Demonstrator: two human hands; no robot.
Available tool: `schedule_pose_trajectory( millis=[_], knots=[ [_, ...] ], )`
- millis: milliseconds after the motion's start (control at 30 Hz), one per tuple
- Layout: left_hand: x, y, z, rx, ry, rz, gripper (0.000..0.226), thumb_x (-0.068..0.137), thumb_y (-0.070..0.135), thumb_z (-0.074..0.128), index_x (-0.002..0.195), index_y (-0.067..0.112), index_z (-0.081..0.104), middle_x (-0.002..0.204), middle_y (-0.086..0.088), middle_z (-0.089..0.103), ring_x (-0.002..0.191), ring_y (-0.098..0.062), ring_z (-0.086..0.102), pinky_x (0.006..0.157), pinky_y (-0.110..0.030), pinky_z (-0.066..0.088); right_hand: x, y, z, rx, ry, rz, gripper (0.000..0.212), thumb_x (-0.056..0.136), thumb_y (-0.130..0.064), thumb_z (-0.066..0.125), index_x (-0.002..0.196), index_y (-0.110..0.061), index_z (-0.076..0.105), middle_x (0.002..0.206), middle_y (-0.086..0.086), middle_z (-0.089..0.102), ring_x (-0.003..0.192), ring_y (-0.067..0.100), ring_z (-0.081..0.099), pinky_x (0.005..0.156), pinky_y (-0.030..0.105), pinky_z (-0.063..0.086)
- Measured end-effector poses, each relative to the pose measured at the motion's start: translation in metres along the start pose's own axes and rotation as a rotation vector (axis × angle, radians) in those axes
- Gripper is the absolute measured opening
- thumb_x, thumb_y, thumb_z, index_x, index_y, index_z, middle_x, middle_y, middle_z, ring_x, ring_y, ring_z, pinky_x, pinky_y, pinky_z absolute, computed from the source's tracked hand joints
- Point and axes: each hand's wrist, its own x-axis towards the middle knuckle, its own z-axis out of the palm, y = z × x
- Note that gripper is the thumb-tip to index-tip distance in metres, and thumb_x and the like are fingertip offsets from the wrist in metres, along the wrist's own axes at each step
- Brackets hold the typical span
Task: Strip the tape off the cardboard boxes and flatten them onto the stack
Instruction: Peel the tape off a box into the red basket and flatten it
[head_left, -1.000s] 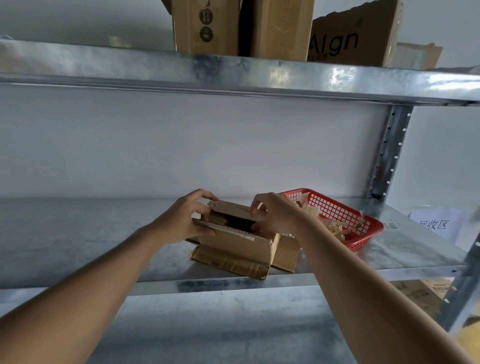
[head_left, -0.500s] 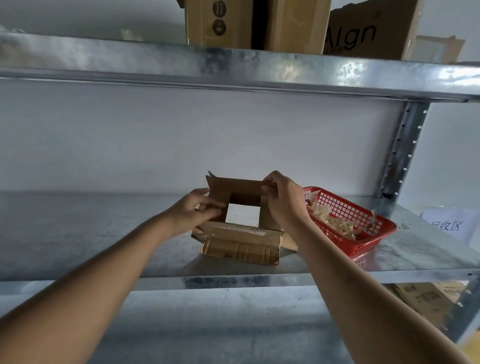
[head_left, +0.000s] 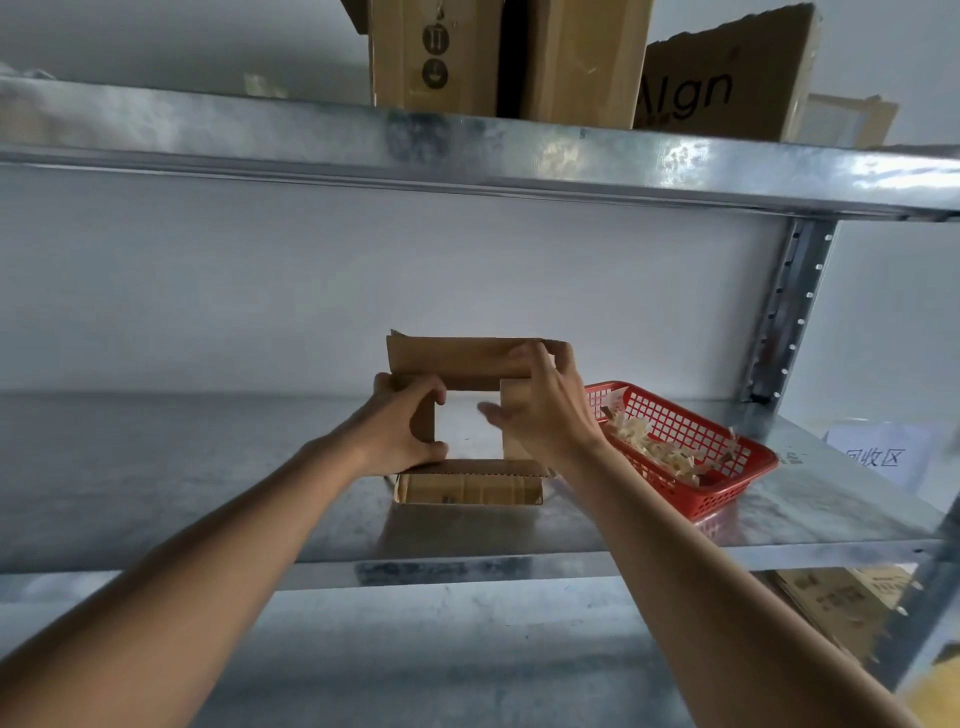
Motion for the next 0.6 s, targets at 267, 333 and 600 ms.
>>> schedule_pose_trajectory(
  millis=[267,333,600],
  knots=[
    [-0.007,-0.006,0.003,-0.209,0.098,0.071,0.049,0.102,0.028,0.047,0.144,0.046,0.03,0.152,0.002,0.015,0.089,-0.02,0.058,0.091,-0.044,0.047,-0.011,0.002,0.013,-0.025,-0.085,0.009,0.097,0.066,-0.009,0.092,0.143,-0.017,0.034,0.159,-0.001,0.016,0.119,0.033,0.054,0.085,0.039,0.061],
    [-0.009,-0.012,0.002,-0.3,0.101,0.083,0.054,0.098,0.035,0.035,0.148,0.052,0.028,0.157,0.005,0.017,0.092,-0.02,0.058,0.095,-0.051,0.052,-0.012,0.004,0.012,0.073,-0.082,0.034,0.084,0.076,-0.004,0.081,0.145,-0.017,0.037,0.159,-0.003,0.022,0.122,0.023,0.049,0.085,0.029,0.055],
    [-0.017,-0.038,-0.004,-0.439,0.042,0.163,0.118,0.082,0.056,0.081,0.152,0.065,-0.013,0.167,0.024,-0.013,0.155,-0.011,0.003,0.115,-0.055,0.039,-0.009,0.026,0.02,0.41,0.118,0.168,0.034,0.105,-0.014,0.05,0.13,-0.035,0.049,0.107,-0.003,0.067,0.081,0.015,0.062,0.054,0.02,0.04]
  ],
)
